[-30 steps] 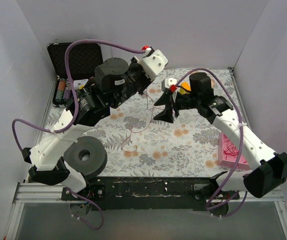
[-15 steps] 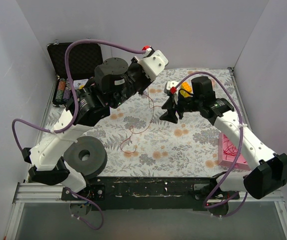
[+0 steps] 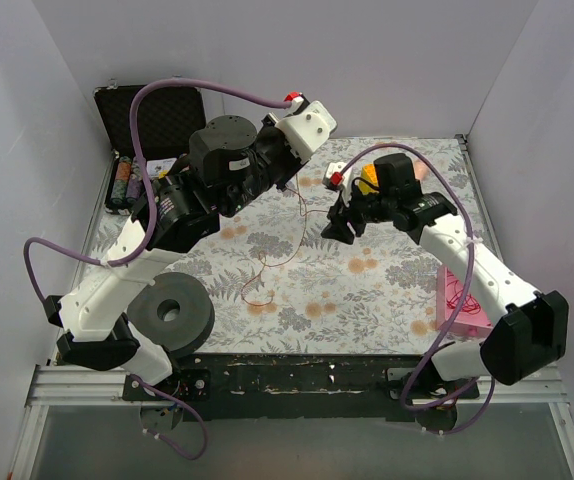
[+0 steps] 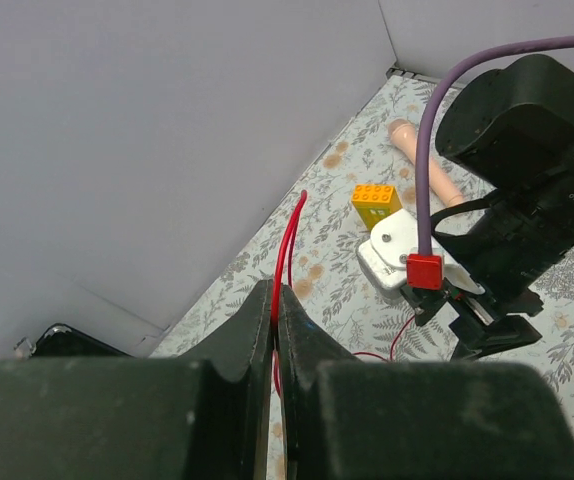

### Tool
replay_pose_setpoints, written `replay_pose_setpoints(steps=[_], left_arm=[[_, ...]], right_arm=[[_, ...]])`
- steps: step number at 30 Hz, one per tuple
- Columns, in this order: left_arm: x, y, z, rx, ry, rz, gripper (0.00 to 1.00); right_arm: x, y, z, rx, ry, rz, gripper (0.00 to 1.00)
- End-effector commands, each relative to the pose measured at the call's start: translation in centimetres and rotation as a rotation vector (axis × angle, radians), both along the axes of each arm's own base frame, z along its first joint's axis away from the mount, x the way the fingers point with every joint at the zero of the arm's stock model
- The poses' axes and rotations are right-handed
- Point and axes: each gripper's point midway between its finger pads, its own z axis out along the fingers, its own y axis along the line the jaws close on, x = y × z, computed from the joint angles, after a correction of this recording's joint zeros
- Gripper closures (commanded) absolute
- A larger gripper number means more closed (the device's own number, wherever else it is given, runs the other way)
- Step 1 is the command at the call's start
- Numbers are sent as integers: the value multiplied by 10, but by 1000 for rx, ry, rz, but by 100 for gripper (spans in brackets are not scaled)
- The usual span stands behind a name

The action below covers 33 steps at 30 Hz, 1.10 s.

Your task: Wrap the cables

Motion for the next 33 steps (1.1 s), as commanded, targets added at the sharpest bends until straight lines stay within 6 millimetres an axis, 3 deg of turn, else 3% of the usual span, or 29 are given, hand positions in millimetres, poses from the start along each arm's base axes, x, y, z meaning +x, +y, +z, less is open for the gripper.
replay_pose_setpoints(steps=[1, 6, 12, 14, 16, 19, 23, 29, 33], left_arm=[[-8, 11, 9, -19, -9, -8, 100], [-8, 11, 8, -16, -7, -8, 100], [-8, 12, 1, 9, 0, -7, 100], [-9, 11, -2, 18, 6, -15, 100], [-9, 10, -3, 21, 10, -22, 100], [-10, 9, -3, 21, 12, -28, 100], [-11, 9, -3, 18, 14, -32, 100], [-12, 8, -6, 24, 24, -36, 100], [-13, 9, -5, 21, 25, -41, 100]], right_arm=[[12, 0, 9, -6, -25, -25, 42], [6, -3, 15, 41, -18, 23, 44], [-51, -22, 70, 241, -23, 277, 31], [-57, -24, 78, 230, -39, 295, 29], [-49, -25, 81, 215, -47, 247, 29], [-28, -24, 77, 202, -52, 162, 28], [8, -26, 52, 135, 0, 15, 28], [0, 1, 22, 90, 81, 64, 27], [14, -2, -4, 39, 115, -28, 30]])
